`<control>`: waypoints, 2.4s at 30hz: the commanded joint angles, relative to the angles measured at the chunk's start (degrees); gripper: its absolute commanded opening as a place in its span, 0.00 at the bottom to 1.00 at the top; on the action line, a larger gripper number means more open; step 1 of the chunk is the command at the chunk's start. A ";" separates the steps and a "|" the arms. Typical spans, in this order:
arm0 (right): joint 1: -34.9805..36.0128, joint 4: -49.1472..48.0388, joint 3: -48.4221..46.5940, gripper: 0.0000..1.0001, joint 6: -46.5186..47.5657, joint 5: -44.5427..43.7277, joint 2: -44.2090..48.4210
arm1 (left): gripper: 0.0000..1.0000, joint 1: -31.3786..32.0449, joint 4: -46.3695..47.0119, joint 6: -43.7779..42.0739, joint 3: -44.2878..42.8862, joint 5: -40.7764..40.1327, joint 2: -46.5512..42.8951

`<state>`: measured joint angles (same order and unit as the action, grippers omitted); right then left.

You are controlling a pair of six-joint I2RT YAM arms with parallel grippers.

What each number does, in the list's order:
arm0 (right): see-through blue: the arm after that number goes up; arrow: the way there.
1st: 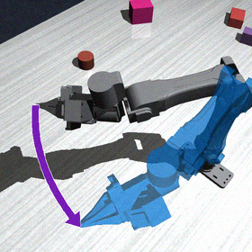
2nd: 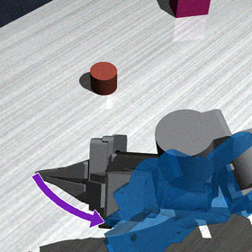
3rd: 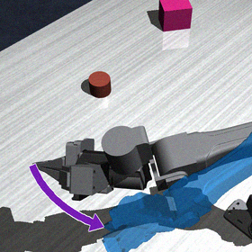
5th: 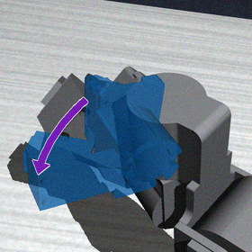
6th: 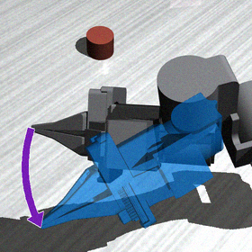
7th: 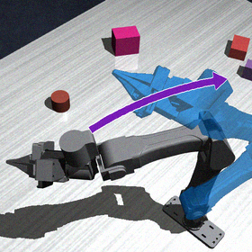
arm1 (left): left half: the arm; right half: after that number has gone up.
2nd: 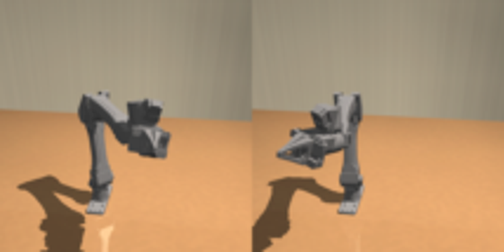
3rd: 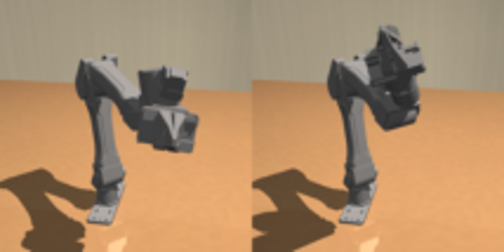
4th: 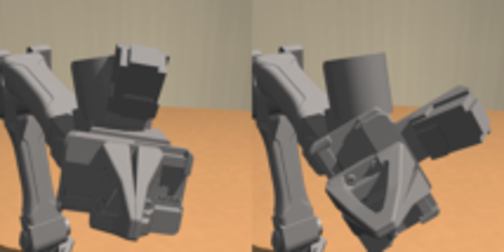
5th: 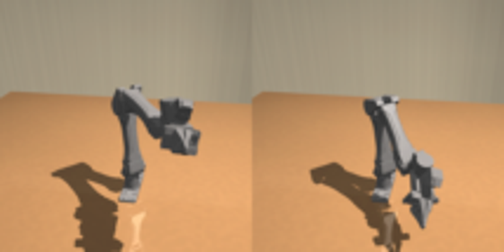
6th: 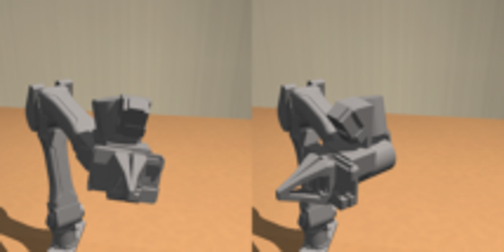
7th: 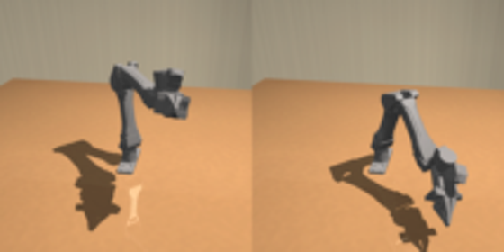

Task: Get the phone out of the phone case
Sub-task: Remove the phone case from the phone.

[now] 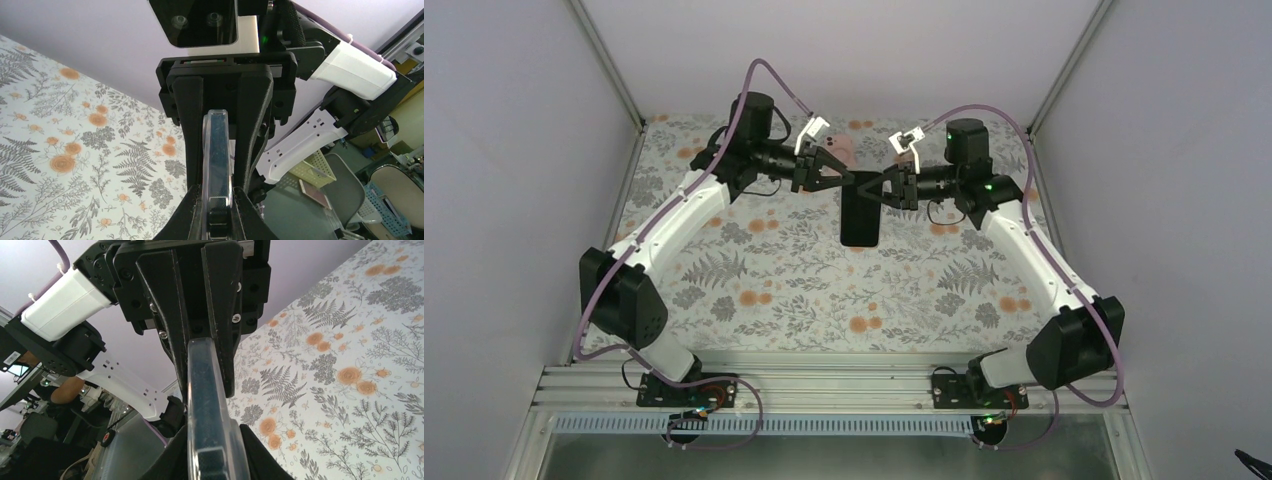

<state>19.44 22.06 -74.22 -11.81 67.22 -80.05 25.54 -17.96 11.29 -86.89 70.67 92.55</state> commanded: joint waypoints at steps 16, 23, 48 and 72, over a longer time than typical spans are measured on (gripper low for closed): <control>1.19 6.54 -4.07 0.04 3.76 5.70 -1.68 | 0.11 1.32 -2.26 -4.58 -4.84 -2.40 1.43; -1.19 -12.14 -3.41 0.04 -13.09 6.69 0.30 | 0.59 -1.46 -4.14 -6.25 -9.30 -2.13 0.17; -6.36 -62.67 -5.01 0.04 -61.06 4.88 -2.31 | 0.79 -2.75 21.23 11.29 9.60 -2.06 -11.93; -7.77 -69.26 2.14 0.04 -70.02 0.96 -0.40 | 0.71 1.03 23.80 13.37 12.20 -3.71 -10.31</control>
<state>11.90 -43.07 -72.44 -80.23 70.17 -82.61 26.63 4.23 24.03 -74.72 67.40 81.41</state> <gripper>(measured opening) 0.083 0.730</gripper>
